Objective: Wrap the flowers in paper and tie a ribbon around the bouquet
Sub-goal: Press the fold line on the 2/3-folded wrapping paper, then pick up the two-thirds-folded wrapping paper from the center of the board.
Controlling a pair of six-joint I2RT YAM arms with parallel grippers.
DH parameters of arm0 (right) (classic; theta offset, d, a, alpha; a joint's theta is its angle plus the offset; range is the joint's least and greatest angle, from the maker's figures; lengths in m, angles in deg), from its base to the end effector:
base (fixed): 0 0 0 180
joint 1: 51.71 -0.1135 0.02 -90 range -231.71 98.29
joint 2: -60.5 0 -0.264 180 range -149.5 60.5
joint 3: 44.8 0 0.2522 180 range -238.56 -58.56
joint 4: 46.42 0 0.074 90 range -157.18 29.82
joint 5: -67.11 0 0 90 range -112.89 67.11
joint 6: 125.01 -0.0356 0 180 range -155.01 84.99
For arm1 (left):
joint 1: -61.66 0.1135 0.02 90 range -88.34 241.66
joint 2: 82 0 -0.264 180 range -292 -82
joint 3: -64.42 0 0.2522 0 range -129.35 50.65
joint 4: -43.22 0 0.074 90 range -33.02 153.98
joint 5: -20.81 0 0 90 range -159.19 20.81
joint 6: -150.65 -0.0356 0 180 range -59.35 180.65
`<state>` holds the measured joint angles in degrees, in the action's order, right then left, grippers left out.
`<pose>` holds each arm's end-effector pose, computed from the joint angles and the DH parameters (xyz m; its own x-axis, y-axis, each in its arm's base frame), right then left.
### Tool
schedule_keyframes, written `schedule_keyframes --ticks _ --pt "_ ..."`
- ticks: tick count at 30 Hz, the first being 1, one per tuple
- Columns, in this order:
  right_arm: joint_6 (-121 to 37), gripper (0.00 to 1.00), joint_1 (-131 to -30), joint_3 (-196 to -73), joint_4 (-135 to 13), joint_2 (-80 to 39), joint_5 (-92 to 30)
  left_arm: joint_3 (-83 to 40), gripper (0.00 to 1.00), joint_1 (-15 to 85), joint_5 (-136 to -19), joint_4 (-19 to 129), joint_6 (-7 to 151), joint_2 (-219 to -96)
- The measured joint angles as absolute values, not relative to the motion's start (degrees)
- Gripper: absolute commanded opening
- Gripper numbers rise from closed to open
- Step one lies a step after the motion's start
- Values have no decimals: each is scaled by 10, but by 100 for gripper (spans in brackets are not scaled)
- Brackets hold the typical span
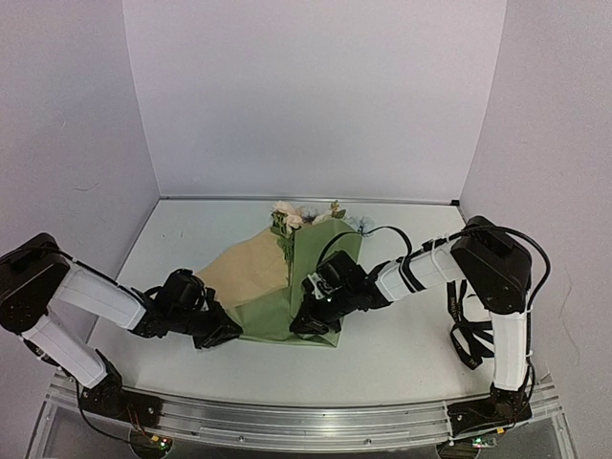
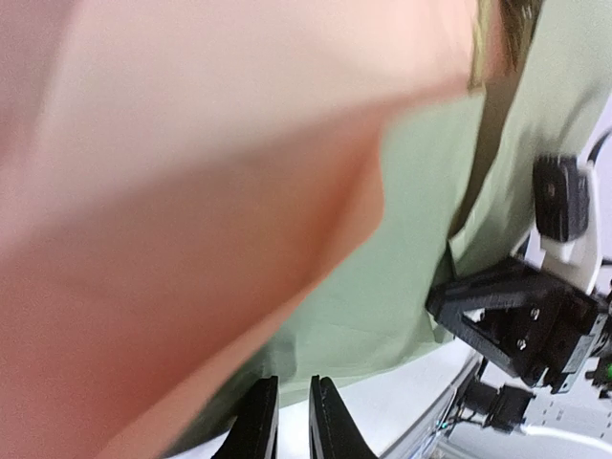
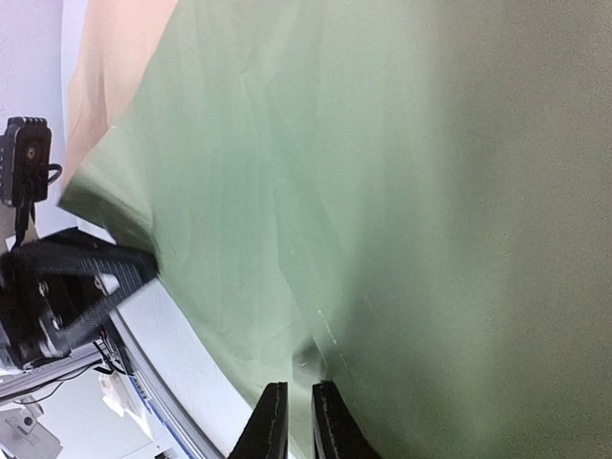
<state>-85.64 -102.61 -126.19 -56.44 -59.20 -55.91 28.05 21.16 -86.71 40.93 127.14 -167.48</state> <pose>0.2484 0.3364 0.1089 -0.9785 -0.1763 -0.1070 -0.1935 0.6052 0.7722 0.1741 -0.1628 0.1073 -0.9327 -0.3533 -0.0717 -0.1989 0.6702 -0.7151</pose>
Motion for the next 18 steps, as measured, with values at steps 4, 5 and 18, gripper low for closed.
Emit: schedule_keyframes --ticks 4,5,18 --pt "-859 12 -1025 -1258 -558 -592 -563 304 20 269 -836 466 1272 -1613" --pt "-859 12 -1024 -1257 -557 -592 -563 307 20 283 -826 484 1274 -1599" --pt "-862 12 -1019 -1251 -545 -593 -575 330 36 356 -709 714 1311 -1421"
